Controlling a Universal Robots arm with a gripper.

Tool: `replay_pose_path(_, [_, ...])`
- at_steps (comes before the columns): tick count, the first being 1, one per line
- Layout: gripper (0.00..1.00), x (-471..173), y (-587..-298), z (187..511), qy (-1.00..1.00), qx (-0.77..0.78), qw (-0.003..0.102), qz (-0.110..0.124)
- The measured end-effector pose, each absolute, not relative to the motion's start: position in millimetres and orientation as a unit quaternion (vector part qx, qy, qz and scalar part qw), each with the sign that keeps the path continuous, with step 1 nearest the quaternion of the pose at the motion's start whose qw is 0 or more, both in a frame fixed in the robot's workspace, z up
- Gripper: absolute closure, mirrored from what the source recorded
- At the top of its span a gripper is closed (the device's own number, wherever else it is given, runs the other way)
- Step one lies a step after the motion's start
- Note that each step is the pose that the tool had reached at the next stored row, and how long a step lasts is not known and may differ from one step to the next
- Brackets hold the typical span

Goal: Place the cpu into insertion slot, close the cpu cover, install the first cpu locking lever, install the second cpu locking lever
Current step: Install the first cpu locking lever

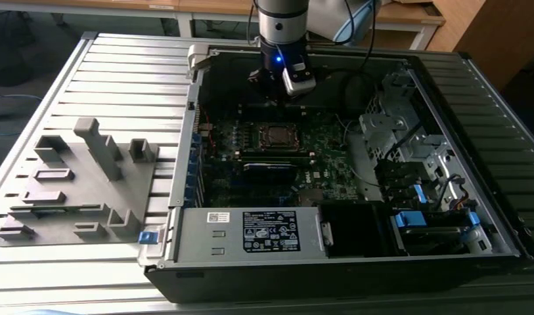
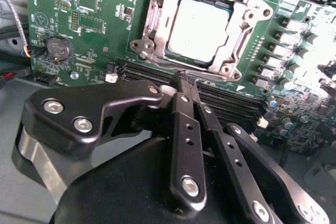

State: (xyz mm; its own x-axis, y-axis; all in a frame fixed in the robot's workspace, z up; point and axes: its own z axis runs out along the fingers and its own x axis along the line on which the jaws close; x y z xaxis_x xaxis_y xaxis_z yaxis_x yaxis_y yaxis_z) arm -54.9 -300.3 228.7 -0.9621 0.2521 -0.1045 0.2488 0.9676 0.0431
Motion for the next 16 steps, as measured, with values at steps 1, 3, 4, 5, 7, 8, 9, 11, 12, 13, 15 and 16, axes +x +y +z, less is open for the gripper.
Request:
replay_pose_path(1, [0.89,-55,-301,229,0.990,0.126,0.055,0.015])
replay_pose_path(3, [0.89,-55,-303,229,0.990,0.126,0.055,0.015])
replay_pose_path(4, [0.89,-55,-305,229,0.990,0.126,0.055,0.015])
replay_pose_path(5, [0.89,-55,-308,229,0.990,0.126,0.055,0.015])
replay_pose_path(7, [0.89,-55,-313,229,0.990,0.126,0.055,0.015])
replay_pose_path(8, [0.89,-55,-316,228,0.990,0.126,0.055,0.015])
replay_pose_path(9, [0.89,-55,-318,228,0.990,0.126,0.055,0.015])
replay_pose_path(11, [0.89,-55,-323,228,0.990,0.126,0.055,0.015])
replay_pose_path(12, [0.89,-55,-325,228,0.990,0.126,0.055,0.015])
replay_pose_path(13, [0.89,-55,-327,228,0.990,0.126,0.055,0.015])
replay_pose_path(15, [0.89,-55,-330,228,0.990,0.126,0.055,0.015])
replay_pose_path(16, [0.89,-55,-332,228,0.990,0.126,0.055,0.015])
